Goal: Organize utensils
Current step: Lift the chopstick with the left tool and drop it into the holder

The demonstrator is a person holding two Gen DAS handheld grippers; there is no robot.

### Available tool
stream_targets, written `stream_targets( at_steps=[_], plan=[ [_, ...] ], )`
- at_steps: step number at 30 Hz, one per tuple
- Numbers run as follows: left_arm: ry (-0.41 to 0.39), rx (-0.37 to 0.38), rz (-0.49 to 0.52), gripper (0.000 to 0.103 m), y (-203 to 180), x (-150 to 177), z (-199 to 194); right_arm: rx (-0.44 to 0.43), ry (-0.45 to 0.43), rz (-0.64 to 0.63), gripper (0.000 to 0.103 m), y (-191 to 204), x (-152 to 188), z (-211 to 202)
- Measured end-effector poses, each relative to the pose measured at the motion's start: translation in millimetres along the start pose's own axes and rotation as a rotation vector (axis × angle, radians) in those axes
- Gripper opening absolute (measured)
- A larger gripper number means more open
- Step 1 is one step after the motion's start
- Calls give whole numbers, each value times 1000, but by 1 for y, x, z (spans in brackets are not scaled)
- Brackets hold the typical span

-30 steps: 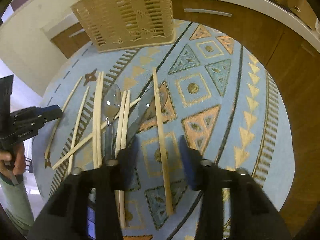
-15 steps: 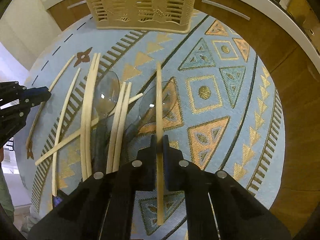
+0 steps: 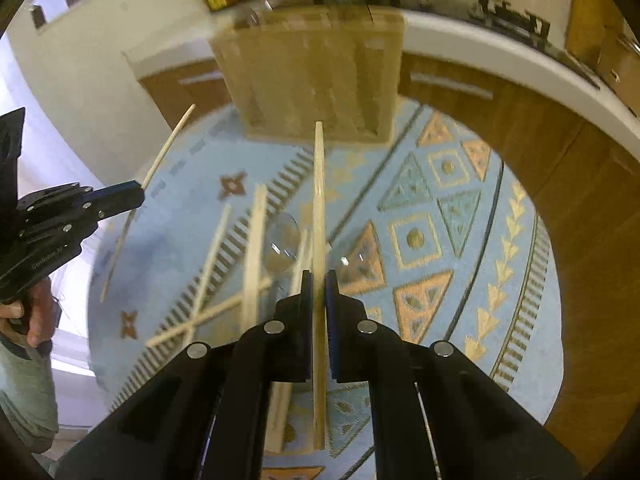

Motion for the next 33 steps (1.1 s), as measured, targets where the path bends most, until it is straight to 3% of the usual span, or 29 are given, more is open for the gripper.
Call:
stream_targets(
  at_steps=[6, 10, 16, 19, 25, 33],
  plan=[
    [-182, 33, -22, 4, 2, -38, -34, -61, -94, 0, 5, 13, -34, -28],
    [-326, 62, -62, 4, 16, -72, -50, -116, -205, 17, 5, 17, -70, -47],
    [-467, 61, -120, 4, 42, -126, -43, -179, -372, 50, 5, 16, -129, -62],
    [-501, 50, -131, 4, 53, -147, -30, -172, -433, 59, 5, 12, -155, -63],
    [-539, 43, -141, 4, 70, -169, 3, -16, -567, 17, 5, 8, -197, -54],
    [-600, -13, -177, 4, 92, -181, 33, -10, -649, 114, 5, -17, -234, -12]
  ],
)
Point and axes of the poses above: each gripper's, at about its wrist camera, not at the fingertips, and z roughly the way its jaws point, y to its left, x to its underside, the point moved 3 cm from there along z, roughly the way its jaws point, and after that the axes turned 10 degrees about z, right-handed, at the moved point
